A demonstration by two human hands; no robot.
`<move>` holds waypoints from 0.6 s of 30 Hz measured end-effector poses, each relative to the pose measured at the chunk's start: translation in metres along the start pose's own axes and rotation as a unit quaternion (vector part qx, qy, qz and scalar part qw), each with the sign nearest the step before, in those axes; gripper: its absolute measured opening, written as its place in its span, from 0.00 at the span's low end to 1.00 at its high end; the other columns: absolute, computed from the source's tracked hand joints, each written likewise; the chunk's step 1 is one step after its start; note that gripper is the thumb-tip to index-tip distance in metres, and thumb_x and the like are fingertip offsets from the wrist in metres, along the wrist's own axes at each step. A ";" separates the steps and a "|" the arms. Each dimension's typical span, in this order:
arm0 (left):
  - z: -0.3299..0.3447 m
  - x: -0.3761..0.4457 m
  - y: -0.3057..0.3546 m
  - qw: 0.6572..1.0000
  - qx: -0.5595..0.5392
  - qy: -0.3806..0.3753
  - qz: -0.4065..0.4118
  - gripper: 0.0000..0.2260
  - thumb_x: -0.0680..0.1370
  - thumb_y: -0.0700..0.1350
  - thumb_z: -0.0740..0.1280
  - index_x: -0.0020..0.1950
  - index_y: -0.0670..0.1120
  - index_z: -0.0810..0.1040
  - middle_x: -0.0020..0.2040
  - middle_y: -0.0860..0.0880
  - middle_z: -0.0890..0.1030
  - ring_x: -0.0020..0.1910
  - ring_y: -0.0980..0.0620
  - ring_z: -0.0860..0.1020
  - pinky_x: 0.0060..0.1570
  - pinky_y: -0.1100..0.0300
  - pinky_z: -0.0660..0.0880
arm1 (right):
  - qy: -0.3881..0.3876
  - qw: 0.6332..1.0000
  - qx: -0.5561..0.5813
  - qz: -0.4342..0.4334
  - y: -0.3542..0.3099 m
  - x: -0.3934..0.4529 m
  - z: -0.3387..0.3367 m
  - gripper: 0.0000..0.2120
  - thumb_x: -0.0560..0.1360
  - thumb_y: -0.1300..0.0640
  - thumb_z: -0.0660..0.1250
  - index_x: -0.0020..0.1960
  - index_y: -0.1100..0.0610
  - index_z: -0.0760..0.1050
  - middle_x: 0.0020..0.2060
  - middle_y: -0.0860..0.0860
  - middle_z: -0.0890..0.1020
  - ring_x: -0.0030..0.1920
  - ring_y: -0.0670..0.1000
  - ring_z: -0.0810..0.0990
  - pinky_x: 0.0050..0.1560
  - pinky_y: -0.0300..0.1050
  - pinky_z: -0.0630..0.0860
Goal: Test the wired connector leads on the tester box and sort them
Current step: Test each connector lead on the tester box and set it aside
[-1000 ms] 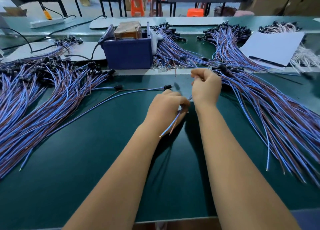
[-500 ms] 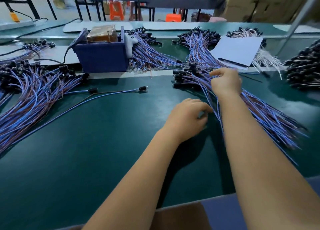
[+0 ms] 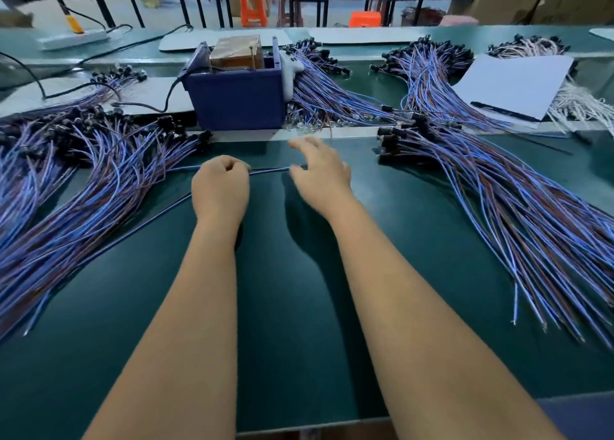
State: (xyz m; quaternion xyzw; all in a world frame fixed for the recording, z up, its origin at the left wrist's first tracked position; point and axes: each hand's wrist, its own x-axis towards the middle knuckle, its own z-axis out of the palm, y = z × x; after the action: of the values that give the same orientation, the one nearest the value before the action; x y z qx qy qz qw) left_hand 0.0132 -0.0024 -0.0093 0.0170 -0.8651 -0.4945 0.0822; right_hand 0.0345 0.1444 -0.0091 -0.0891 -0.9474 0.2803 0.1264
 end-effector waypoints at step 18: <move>0.003 0.009 0.002 0.981 -0.172 -0.043 -0.082 0.09 0.78 0.50 0.60 0.45 0.53 0.80 0.42 0.56 0.85 0.50 0.54 0.80 0.50 0.55 0.72 | -0.012 0.913 0.407 0.019 -0.008 -0.017 -0.010 0.06 0.74 0.66 0.69 0.40 0.57 0.80 0.32 0.51 0.84 0.24 0.45 0.75 0.28 0.33 0.71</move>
State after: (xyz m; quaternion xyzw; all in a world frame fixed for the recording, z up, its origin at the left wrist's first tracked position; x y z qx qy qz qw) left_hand 0.0038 0.0002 -0.0080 0.0528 -0.7656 -0.6411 0.0059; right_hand 0.0527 0.1391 0.0000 -0.0445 -0.7510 0.6447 0.1355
